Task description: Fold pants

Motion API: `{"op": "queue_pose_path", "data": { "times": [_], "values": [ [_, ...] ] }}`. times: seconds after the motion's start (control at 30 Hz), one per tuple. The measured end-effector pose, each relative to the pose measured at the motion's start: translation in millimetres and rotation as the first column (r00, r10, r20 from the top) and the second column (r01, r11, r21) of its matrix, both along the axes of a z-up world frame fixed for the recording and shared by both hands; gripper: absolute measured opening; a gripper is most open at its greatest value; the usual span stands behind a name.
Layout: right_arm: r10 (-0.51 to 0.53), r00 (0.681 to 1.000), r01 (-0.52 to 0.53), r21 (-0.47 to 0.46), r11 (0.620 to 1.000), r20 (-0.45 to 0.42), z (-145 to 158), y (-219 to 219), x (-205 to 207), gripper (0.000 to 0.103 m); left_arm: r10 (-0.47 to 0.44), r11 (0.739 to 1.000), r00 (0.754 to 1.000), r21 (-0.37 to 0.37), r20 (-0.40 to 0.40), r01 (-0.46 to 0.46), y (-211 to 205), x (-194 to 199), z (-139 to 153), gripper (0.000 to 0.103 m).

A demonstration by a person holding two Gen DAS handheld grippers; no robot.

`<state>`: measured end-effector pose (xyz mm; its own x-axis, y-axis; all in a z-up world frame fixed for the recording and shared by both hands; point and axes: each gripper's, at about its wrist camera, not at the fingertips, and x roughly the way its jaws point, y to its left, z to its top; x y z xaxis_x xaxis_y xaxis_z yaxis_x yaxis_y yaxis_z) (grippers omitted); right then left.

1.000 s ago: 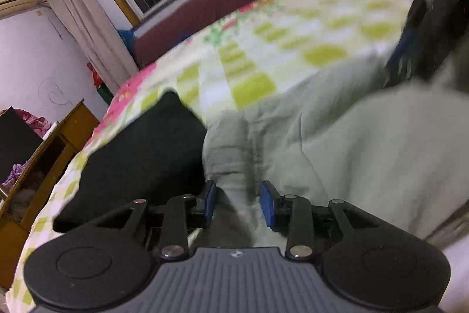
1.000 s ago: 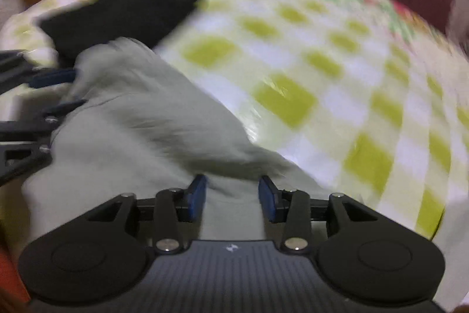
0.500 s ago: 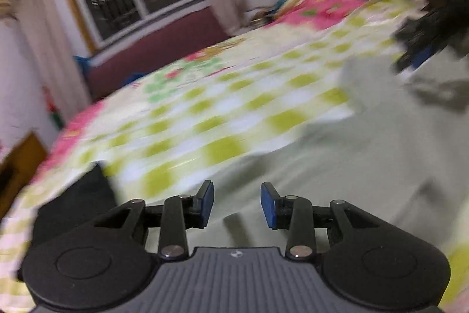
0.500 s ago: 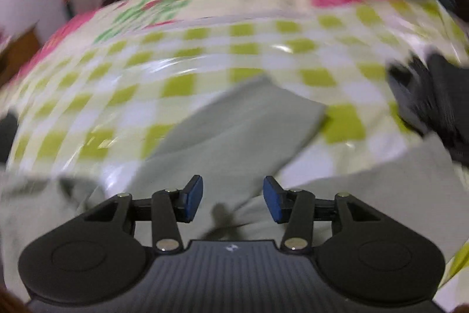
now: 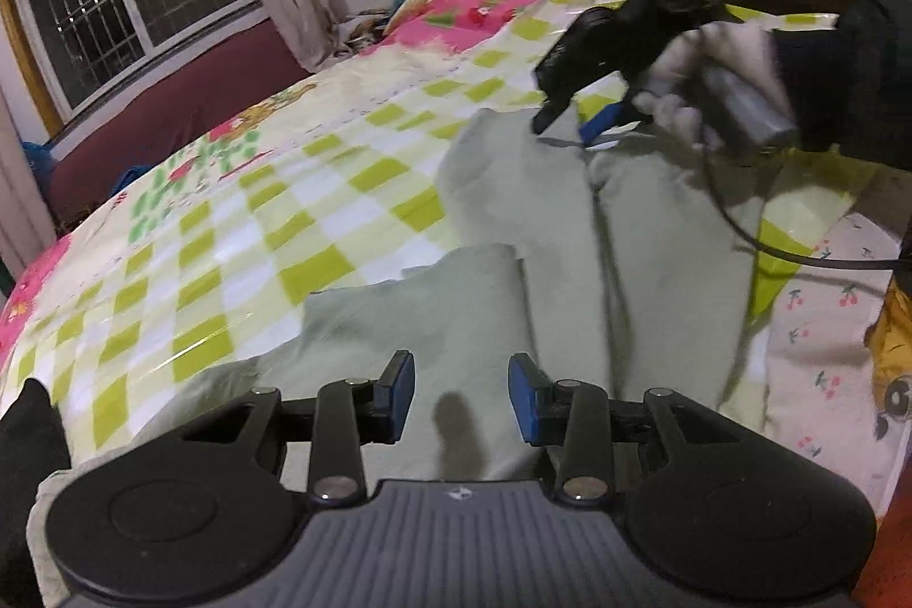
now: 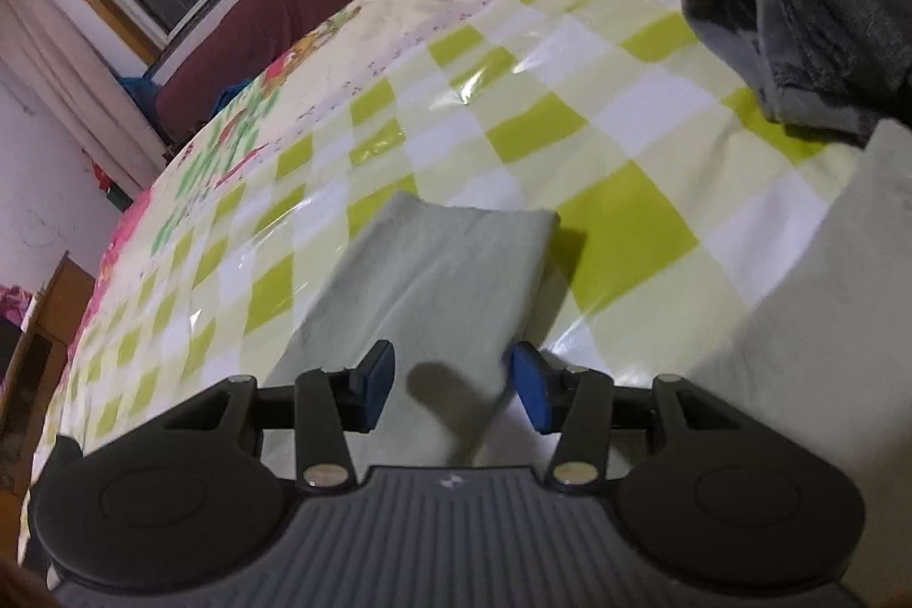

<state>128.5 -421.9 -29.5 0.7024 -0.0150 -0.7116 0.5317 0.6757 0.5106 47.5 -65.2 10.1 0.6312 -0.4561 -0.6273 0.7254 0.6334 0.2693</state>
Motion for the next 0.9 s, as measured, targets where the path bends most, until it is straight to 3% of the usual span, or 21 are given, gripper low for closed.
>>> {"op": "queue_pose_path", "data": {
  "times": [0.1,0.2,0.37,0.43,0.47,0.53,0.6,0.67,0.77,0.9],
  "values": [
    [-0.026,1.0,0.026,0.025,0.999,-0.013,-6,-9,6,0.004,-0.006,1.0,1.0,0.013,0.002,0.006,-8,1,-1,0.051],
    [-0.065,0.995,0.052,0.159,0.986,0.079,6,-19,-9,0.003,-0.011,0.999,1.0,0.031,0.019,0.01,-11,3,2,0.051],
    [-0.12,0.944,0.059,0.202,0.978,0.308,66,-29,-74,0.003,-0.029,0.999,0.998,0.027,0.052,0.028,-17,-1,12,0.051],
    [-0.136,0.925,0.078,0.174,0.982,0.355,86,-31,-110,0.003,-0.041,0.999,0.998,0.025,0.05,0.04,-22,-5,12,0.052],
    [-0.134,0.924,0.089,0.139,0.986,0.359,90,-31,-126,0.003,-0.047,0.999,0.998,0.026,0.044,0.046,-25,-7,10,0.052],
    [-0.145,0.948,0.123,0.096,0.988,0.283,83,-32,-146,0.003,-0.066,0.997,0.997,0.038,0.033,0.064,-33,-11,4,0.052],
    [-0.19,0.965,0.173,0.106,0.979,0.18,59,-39,-165,0.003,-0.082,0.995,0.996,0.057,0.026,0.08,-39,-16,-3,0.052],
    [-0.244,0.963,0.23,0.121,0.966,0.115,38,-43,-184,0.003,-0.1,0.992,0.995,0.078,0.017,0.099,-45,-22,-10,0.052],
    [-0.276,0.956,0.256,0.18,0.95,0.096,17,-45,-200,0.007,-0.13,0.986,0.991,0.105,0.002,0.129,-51,-28,-15,0.052],
    [-0.301,0.941,0.257,0.255,0.932,0.153,10,-54,-200,0.012,-0.145,0.981,0.989,0.13,0.013,0.142,-57,-31,-15,0.052]
  ]
}}
